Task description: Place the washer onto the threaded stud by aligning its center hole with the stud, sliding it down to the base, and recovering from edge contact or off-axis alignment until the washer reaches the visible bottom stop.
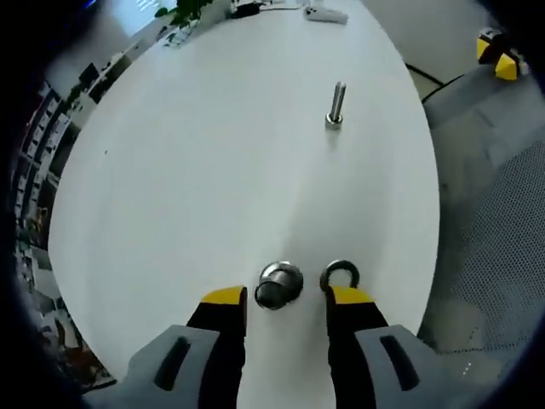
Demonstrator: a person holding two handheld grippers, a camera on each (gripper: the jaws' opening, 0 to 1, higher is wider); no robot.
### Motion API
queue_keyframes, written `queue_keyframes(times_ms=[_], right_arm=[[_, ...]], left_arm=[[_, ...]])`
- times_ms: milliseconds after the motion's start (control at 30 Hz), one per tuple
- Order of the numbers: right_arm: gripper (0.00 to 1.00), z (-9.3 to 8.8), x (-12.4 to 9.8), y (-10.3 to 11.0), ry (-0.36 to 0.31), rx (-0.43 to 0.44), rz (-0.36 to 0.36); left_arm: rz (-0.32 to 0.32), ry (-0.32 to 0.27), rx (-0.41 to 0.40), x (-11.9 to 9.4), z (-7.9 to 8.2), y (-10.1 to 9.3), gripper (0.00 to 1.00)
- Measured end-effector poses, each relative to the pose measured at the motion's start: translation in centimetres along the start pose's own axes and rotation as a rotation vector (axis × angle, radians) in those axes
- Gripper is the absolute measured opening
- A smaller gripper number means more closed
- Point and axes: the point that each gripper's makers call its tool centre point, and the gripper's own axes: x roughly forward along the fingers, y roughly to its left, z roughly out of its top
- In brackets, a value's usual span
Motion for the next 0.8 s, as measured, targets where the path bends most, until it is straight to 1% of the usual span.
queue_keyframes(times_ms=[33,67,133,167,333,400,467,500,567,600,733,800], right_arm=[[0.16,0.0,0.0,0.0,-0.002,0.000,0.001],[0.16,0.0,0.0,0.0,-0.002,-0.001,0.001],[0.16,0.0,0.0,0.0,-0.002,-0.001,0.001],[0.16,0.0,0.0,0.0,-0.005,0.001,0.001],[0.16,0.1,-0.1,0.0,-0.011,0.003,0.002],[0.16,0.1,-0.1,0.1,-0.013,0.001,0.004],[0.16,0.1,-0.1,0.1,-0.012,-0.001,0.005],[0.16,0.1,-0.1,0.1,-0.012,-0.001,0.004],[0.16,0.2,-0.1,0.1,-0.015,0.000,0.005],[0.16,0.1,-0.1,0.1,-0.013,-0.001,0.006],[0.16,0.1,-0.1,0.2,-0.007,-0.005,0.009],[0.16,0.1,-0.1,0.1,-0.008,-0.003,0.007]], left_arm=[[-0.001,-0.007,-0.023,-0.7,-0.1,-0.8,0.38],[0.002,-0.014,-0.027,-1.1,-0.3,-0.9,0.38],[-0.012,-0.034,-0.066,-1.6,-0.6,-2.0,0.37],[-0.021,-0.049,-0.078,-1.7,-0.8,-2.6,0.37],[-0.027,-0.054,-0.083,-1.3,-1.8,-4.4,0.38],[-0.031,-0.056,-0.086,-0.8,-1.9,-4.6,0.38],[-0.036,-0.070,-0.089,0.0,-1.6,-4.9,0.38],[-0.044,-0.069,-0.090,0.3,-1.5,-5.1,0.38],[-0.052,-0.053,-0.067,1.0,-1.5,-5.5,0.38],[-0.051,-0.047,-0.050,1.4,-1.5,-5.2,0.38],[-0.063,-0.043,-0.040,2.1,-0.9,-4.9,0.36],[-0.068,-0.037,-0.035,2.6,-0.6,-4.7,0.37]])
